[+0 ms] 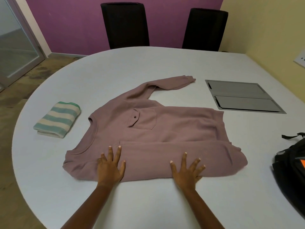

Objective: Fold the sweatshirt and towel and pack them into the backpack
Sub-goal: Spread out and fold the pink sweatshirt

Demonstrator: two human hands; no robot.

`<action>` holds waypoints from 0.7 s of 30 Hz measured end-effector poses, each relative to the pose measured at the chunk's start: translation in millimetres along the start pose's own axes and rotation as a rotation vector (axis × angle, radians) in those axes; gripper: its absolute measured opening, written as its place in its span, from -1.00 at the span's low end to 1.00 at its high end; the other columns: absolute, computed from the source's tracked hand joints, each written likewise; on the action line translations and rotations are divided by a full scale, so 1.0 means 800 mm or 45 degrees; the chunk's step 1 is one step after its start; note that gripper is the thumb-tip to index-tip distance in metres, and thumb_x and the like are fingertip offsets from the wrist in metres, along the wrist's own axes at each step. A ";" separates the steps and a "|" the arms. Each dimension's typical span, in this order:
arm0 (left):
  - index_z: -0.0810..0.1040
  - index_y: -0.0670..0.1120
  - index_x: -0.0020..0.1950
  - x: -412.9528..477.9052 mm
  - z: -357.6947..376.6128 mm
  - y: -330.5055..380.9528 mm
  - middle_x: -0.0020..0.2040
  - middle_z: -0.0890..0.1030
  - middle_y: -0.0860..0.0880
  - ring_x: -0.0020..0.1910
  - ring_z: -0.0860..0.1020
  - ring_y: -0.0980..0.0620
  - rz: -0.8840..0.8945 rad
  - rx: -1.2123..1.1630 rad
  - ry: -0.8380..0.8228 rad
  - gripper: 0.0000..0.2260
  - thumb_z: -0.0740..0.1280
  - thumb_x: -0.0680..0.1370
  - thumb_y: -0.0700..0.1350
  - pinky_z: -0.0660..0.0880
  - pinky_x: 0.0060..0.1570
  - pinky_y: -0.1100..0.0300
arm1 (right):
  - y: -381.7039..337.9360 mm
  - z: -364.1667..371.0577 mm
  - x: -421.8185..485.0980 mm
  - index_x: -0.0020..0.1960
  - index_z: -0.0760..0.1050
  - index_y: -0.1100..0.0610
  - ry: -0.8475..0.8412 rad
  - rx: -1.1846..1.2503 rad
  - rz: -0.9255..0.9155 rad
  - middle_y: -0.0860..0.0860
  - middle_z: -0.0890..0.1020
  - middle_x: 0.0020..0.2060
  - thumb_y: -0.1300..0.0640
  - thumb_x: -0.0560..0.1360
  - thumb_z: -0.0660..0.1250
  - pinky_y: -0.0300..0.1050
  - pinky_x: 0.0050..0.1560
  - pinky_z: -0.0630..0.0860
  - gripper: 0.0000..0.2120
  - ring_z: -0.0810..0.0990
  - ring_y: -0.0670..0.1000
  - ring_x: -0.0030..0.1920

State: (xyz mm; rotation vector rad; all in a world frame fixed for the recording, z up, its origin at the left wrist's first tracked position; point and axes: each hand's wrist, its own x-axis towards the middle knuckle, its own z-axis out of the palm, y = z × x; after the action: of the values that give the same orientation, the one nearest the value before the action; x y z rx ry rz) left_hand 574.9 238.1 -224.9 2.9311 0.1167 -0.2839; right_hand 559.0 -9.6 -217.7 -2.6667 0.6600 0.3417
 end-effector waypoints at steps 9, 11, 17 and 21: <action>0.53 -0.35 0.19 -0.004 0.016 0.026 -0.08 0.51 -0.57 -0.52 0.49 -0.34 0.091 0.064 -0.124 -0.24 -0.25 0.58 0.17 0.51 -0.42 -0.04 | -0.010 -0.045 0.090 0.50 -0.17 -0.15 -0.135 -0.193 -0.309 0.17 -0.21 0.50 -0.34 0.47 0.06 0.32 0.40 -0.03 -0.28 -0.26 0.34 0.45; 0.57 -0.38 0.11 -0.001 0.017 0.027 -0.18 0.52 -0.56 -0.62 0.44 -0.24 0.094 0.207 -0.110 -0.25 -0.11 0.49 0.22 0.44 -0.56 0.06 | -0.015 -0.055 0.120 0.50 -0.19 -0.14 -0.186 -0.270 -0.380 0.17 -0.20 0.50 -0.34 0.47 0.07 0.30 0.43 -0.09 -0.26 -0.26 0.33 0.46; -0.19 -0.47 0.41 -0.005 -0.011 0.074 0.27 0.28 -0.57 0.04 0.55 -0.22 0.007 0.202 -0.124 -0.16 -0.16 0.56 0.29 0.51 0.00 0.07 | -0.045 -0.067 0.139 0.52 -0.13 -0.01 -0.086 -0.447 -0.364 0.11 -0.14 0.52 -0.18 0.56 0.05 0.23 0.39 0.12 -0.36 -0.14 0.27 0.49; 0.22 -0.48 0.31 0.000 -0.016 0.116 -0.02 0.46 -0.62 -0.41 0.58 -0.21 -0.179 0.327 -0.310 0.02 0.18 0.35 0.45 0.51 -0.42 0.13 | -0.066 -0.044 0.092 0.45 0.17 0.25 0.045 -0.195 -0.376 0.34 0.11 0.44 0.05 0.58 0.01 0.25 0.33 0.24 -0.51 0.12 0.42 0.41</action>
State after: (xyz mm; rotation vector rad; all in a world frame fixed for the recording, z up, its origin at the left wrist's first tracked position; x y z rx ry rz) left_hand 586.5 149.6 -195.7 3.1130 0.2688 -0.7242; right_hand 653.3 -9.6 -193.8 -2.8679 0.2504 0.2727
